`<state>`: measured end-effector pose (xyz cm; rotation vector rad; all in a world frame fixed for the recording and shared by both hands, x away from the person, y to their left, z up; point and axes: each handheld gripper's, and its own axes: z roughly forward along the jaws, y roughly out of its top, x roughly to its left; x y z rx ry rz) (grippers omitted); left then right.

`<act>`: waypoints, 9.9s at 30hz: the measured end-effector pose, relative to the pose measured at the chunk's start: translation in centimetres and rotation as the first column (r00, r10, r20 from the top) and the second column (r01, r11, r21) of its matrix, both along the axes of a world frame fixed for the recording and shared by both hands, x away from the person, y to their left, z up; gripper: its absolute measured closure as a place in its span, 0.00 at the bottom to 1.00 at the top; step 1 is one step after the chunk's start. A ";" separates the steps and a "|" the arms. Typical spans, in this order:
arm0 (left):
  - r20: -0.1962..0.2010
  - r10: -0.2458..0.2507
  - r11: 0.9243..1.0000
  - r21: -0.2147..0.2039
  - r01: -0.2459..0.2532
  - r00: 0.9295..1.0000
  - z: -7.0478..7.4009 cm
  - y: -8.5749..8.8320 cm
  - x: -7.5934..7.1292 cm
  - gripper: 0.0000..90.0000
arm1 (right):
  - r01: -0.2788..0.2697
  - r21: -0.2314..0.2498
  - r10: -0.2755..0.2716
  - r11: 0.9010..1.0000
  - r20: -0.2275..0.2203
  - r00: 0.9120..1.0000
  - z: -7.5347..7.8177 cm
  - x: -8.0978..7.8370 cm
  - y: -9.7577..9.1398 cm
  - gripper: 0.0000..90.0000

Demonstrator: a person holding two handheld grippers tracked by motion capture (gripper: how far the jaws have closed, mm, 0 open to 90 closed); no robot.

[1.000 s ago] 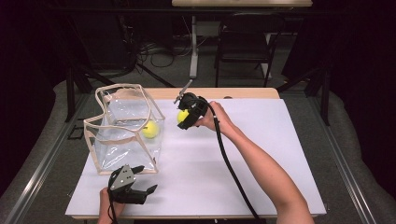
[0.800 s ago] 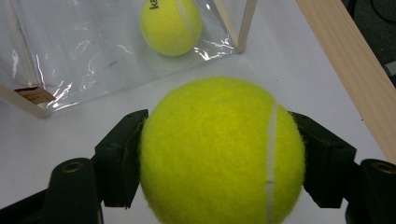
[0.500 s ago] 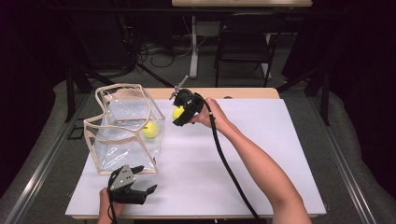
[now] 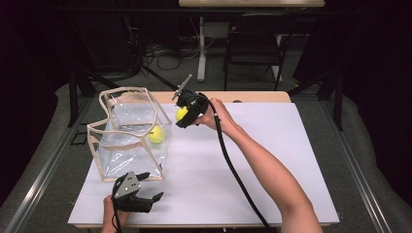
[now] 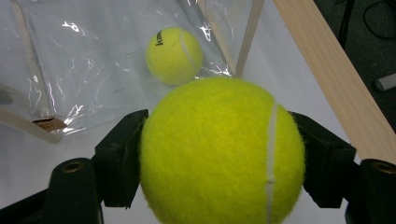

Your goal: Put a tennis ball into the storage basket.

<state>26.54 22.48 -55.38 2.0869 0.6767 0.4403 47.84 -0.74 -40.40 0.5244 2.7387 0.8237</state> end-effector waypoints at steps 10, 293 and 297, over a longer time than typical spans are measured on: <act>0.001 0.003 1.000 -0.003 -0.003 1.000 0.1 0.0 0.0 0.18 | -0.003 0.012 0.003 1.000 0.008 1.000 1.0 -0.1 0.7 0.29; -0.003 -0.021 1.000 -0.014 0.021 1.000 -0.1 0.0 0.2 0.18 | -0.012 0.126 0.012 0.992 0.000 1.000 -0.1 -3.3 -2.8 0.00; -0.004 -0.017 1.000 -0.017 0.016 1.000 -0.1 0.1 0.2 0.18 | -0.012 0.115 0.014 0.993 -0.011 1.000 -1.0 -3.6 -3.4 0.00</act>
